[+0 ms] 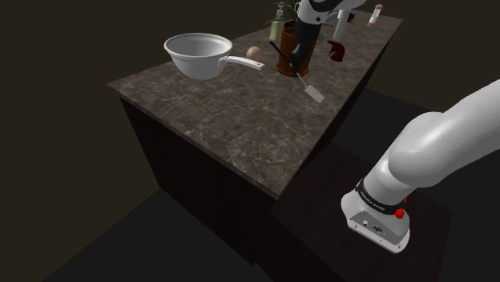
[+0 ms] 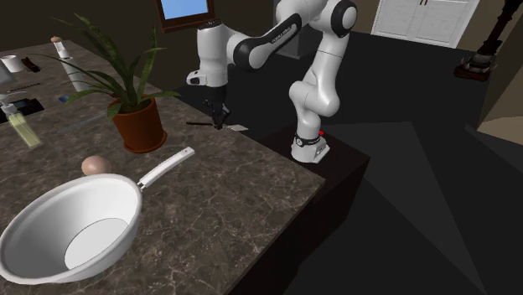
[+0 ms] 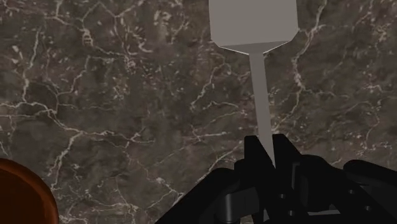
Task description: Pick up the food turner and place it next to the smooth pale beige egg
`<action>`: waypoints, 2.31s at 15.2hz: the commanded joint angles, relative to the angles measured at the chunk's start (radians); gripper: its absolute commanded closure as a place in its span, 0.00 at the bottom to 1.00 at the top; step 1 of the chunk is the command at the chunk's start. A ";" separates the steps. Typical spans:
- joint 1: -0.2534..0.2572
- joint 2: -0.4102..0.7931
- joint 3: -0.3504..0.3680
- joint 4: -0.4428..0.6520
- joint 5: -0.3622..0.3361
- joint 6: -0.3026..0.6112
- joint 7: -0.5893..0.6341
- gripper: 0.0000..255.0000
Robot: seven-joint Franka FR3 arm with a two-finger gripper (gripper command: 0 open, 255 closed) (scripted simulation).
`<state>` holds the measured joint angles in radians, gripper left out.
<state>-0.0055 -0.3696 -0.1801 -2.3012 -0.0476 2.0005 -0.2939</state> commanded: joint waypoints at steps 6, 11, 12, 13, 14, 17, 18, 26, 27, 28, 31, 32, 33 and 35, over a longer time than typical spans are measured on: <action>0.007 0.275 -0.034 0.276 0.051 -0.005 -0.057 1.00; -0.005 0.482 -0.049 0.523 0.102 -0.051 -0.098 1.00; -0.010 0.525 -0.050 0.578 0.112 -0.065 -0.106 1.00; -0.016 0.569 -0.051 0.636 0.123 -0.080 -0.113 1.00; -0.022 0.614 -0.051 0.697 0.133 -0.098 -0.119 1.00; -0.048 0.757 -0.050 0.901 0.164 -0.162 -0.134 1.00; -0.058 0.809 -0.048 0.979 0.174 -0.189 -0.137 1.00; -0.109 1.048 -0.034 1.307 0.210 -0.280 -0.141 1.00; -0.107 1.044 -0.034 1.288 0.210 -0.265 -0.142 1.00; -0.106 1.042 -0.034 1.270 0.210 -0.249 -0.143 1.00; -0.101 1.036 -0.034 1.220 0.210 -0.205 -0.146 1.00; -0.100 1.035 -0.034 1.205 0.211 -0.191 -0.147 1.00; -0.098 1.035 -0.034 1.191 0.211 -0.178 -0.148 1.00; -0.096 1.035 -0.033 1.164 0.212 -0.151 -0.150 1.00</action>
<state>-0.1018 0.6615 -0.2139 -1.1309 0.1633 1.8389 -0.4431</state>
